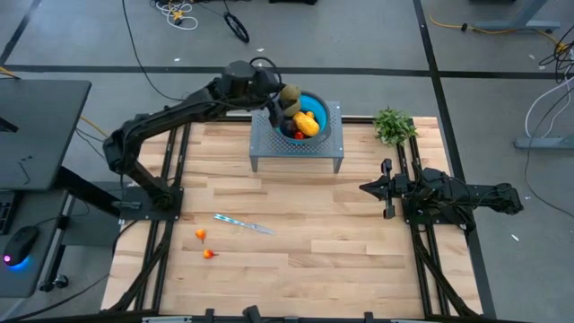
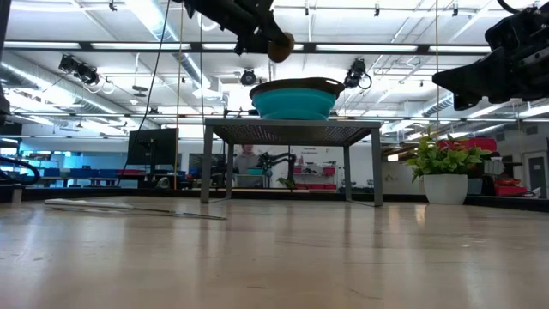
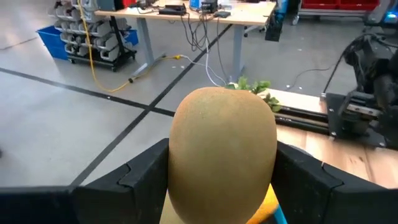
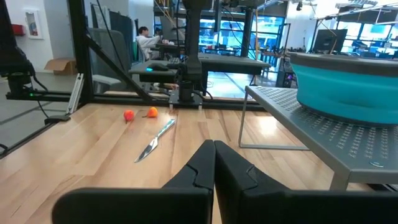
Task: Pick & Place Fruit
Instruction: Put the kiwi into the blue bin
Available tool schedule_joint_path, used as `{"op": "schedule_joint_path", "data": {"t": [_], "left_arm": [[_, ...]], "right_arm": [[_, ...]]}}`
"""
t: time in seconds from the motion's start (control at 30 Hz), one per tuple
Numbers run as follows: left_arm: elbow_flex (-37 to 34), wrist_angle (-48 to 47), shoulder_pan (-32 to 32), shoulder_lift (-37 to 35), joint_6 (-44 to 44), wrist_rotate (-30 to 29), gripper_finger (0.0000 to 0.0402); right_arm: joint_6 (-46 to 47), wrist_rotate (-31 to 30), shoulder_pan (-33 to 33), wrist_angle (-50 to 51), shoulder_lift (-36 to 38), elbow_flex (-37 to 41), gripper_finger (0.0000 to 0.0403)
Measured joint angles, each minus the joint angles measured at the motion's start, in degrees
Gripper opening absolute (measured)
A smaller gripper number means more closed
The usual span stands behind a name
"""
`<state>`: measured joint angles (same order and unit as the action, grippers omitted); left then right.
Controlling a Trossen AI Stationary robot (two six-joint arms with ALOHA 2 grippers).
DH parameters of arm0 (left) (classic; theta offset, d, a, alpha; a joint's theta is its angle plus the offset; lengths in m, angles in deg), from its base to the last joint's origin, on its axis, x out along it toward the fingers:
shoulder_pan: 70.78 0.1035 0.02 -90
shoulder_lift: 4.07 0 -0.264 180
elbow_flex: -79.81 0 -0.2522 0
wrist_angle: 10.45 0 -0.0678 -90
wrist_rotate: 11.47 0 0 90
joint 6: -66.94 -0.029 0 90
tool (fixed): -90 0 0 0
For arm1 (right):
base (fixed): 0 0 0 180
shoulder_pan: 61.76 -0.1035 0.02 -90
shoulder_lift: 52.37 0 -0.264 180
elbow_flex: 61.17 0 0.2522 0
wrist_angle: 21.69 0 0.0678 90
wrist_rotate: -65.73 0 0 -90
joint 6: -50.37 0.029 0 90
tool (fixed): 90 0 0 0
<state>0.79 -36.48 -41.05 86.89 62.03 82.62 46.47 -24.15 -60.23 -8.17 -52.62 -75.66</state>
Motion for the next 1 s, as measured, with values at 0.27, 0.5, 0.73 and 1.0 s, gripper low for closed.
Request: {"op": "schedule_joint_path", "data": {"t": [0.27, 0.5, 0.73, 1.0], "left_arm": [[-0.11, -0.88, 0.15, 4.15, 1.16, 2.40, 0.0249], [-0.21, -1.14, 0.58, 5.26, 0.93, 3.44, 0.0249], [-0.35, -1.72, 1.14, 5.67, 1.52, 3.68, 0.0249], [-0.35, -1.69, 1.11, 5.71, 1.57, 5.69, 0.0257]], "right_arm": [[0.00, 0.01, 0.00, -0.03, -0.02, 0.00, 0.0007], [0.00, -0.02, 0.01, -0.01, -0.02, 0.00, 0.0007], [0.00, -0.02, 0.00, 0.01, -0.02, 0.00, 0.0007], [0.00, -0.02, 0.01, 0.01, -0.02, 0.00, 0.0007]]}}
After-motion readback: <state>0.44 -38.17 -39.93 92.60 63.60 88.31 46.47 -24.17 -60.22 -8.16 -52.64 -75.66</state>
